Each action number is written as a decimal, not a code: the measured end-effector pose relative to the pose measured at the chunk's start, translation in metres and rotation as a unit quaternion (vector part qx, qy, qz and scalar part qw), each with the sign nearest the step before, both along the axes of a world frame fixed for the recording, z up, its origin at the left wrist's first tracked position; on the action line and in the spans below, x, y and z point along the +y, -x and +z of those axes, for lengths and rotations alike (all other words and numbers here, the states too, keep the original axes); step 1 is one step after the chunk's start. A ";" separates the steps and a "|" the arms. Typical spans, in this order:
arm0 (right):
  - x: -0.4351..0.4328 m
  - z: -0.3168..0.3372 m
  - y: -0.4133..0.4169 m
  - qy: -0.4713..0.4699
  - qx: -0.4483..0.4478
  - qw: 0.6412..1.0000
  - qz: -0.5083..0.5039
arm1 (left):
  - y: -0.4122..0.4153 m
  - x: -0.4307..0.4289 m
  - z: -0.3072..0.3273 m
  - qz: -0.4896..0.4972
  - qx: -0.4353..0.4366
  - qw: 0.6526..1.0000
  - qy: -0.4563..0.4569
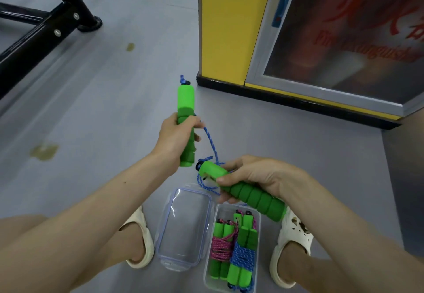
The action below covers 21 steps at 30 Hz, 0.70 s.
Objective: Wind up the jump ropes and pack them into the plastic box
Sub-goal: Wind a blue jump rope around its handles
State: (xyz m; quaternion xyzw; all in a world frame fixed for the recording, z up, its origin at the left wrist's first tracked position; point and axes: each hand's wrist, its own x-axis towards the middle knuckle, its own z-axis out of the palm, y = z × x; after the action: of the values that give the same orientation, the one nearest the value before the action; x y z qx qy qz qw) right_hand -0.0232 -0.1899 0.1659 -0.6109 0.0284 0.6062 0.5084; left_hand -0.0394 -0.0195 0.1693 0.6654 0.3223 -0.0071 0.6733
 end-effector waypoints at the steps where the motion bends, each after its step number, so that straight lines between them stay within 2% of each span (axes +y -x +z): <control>1: -0.002 0.000 -0.001 -0.004 0.010 1.000 0.003 | -0.001 0.003 0.001 -0.009 0.007 1.000 -0.003; 4: -0.004 -0.003 -0.004 -0.014 0.008 0.999 -0.030 | -0.003 0.005 -0.003 -0.003 0.022 1.000 0.016; 7: -0.005 -0.006 -0.009 -0.026 -0.020 0.989 -0.145 | 0.001 0.002 -0.010 0.017 0.049 0.998 0.036; 11: -0.003 -0.009 -0.014 -0.091 -0.008 0.944 -0.316 | 0.012 -0.012 -0.010 -0.085 0.081 0.987 0.107; 15: 0.001 -0.013 -0.009 -0.123 -0.042 0.931 -0.340 | 0.025 -0.030 -0.012 -0.195 0.079 0.966 0.152; 18: 0.001 -0.012 -0.009 -0.127 -0.060 0.930 -0.340 | 0.027 -0.030 -0.014 -0.188 0.060 0.972 0.130; 21: 0.000 -0.012 -0.013 -0.071 -0.105 0.923 -0.365 | 0.027 -0.027 -0.013 -0.214 0.057 0.969 0.113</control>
State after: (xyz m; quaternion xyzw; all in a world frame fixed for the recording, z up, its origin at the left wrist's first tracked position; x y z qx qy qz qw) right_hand -0.0097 -0.1903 0.1536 -0.5808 0.1529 0.3119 0.7363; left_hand -0.0660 -0.0461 0.1567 0.6367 0.2076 -0.2250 0.7077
